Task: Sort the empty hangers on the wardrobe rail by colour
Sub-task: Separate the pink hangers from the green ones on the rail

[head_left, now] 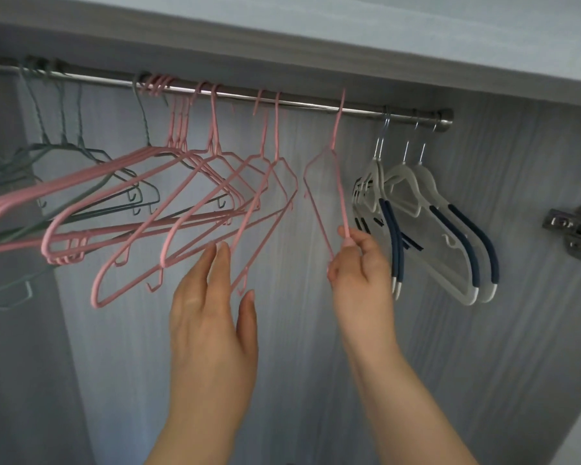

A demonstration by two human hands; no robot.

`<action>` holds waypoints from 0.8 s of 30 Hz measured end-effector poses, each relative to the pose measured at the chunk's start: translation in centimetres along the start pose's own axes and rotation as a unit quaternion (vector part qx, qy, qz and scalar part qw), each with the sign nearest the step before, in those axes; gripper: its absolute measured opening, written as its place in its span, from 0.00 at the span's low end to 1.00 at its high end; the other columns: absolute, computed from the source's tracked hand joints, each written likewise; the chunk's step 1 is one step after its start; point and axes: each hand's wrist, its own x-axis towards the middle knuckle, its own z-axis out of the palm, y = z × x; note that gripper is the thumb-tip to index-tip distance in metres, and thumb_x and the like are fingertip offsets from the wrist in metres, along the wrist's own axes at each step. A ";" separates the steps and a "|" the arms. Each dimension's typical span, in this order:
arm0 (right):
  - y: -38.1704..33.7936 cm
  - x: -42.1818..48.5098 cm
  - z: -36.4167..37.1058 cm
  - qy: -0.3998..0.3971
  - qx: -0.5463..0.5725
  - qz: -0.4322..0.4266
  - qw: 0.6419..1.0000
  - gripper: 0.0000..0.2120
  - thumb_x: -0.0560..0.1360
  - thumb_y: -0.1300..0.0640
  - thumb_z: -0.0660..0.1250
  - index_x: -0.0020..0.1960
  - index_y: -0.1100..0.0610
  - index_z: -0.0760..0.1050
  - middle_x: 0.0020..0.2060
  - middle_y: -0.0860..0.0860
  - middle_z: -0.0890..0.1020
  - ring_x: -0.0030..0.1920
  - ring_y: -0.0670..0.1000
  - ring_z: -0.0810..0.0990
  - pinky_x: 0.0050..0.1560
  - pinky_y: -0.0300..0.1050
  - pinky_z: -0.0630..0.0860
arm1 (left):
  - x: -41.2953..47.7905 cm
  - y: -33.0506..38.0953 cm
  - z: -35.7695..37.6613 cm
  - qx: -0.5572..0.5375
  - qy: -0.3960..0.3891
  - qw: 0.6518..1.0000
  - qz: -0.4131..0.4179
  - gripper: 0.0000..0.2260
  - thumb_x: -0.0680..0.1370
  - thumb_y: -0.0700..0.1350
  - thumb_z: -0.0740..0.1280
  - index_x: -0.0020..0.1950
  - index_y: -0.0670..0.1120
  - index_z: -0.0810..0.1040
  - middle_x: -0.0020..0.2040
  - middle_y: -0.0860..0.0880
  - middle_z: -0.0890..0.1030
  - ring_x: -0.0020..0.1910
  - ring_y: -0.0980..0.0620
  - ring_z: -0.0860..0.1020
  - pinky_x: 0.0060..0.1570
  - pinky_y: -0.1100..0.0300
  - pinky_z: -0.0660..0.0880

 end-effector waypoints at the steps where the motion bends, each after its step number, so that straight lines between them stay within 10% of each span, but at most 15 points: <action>1: 0.4 -0.2 0.1 -0.007 0.009 0.011 1.000 0.09 0.80 0.59 0.52 0.52 0.52 0.71 0.26 0.48 0.68 0.26 0.43 0.67 0.30 0.34 0.66 | 0.1 -0.2 0.2 0.005 -0.016 1.000 -0.010 0.24 0.75 0.43 0.61 0.71 0.44 0.60 0.68 0.40 0.69 0.67 0.45 0.65 0.64 0.53 0.59; 5: 1.8 -1.5 -0.6 -0.061 -0.070 0.011 0.996 0.18 0.79 0.56 0.54 0.69 0.53 0.60 0.46 0.48 0.76 0.43 0.38 0.76 0.44 0.28 0.70 | 0.3 -0.9 0.5 -0.041 -0.052 0.997 -0.046 0.24 0.77 0.42 0.57 0.73 0.47 0.56 0.63 0.48 0.75 0.59 0.45 0.74 0.56 0.53 0.71; 8: 1.8 -3.6 -1.1 -0.062 -0.207 -0.104 0.971 0.30 0.77 0.55 0.58 0.74 0.50 0.46 0.69 0.45 0.60 0.69 0.35 0.54 0.65 0.27 0.52 | 0.5 -0.9 0.8 -0.060 -0.053 0.996 -0.040 0.19 0.78 0.42 0.53 0.70 0.46 0.63 0.54 0.53 0.80 0.51 0.48 0.78 0.46 0.61 0.69; 12: 0.8 -6.3 -1.0 -0.022 -0.261 -0.302 0.916 0.28 0.72 0.56 0.56 0.71 0.50 0.57 0.69 0.45 0.62 0.72 0.43 0.56 0.69 0.27 0.50 | 1.0 -0.2 1.1 -0.107 -0.042 0.993 -0.030 0.21 0.75 0.50 0.50 0.67 0.48 0.68 0.52 0.60 0.77 0.50 0.64 0.74 0.46 0.84 0.63; 24: 2.8 -6.5 -1.4 -0.008 -0.177 -0.289 0.941 0.29 0.59 0.56 0.58 0.56 0.33 0.66 0.54 0.33 0.71 0.53 0.33 0.72 0.56 0.20 0.62 | 1.2 1.0 3.8 -0.155 -0.028 0.987 0.022 0.19 0.75 0.50 0.56 0.64 0.49 0.72 0.53 0.63 0.77 0.51 0.79 0.70 0.46 0.88 0.60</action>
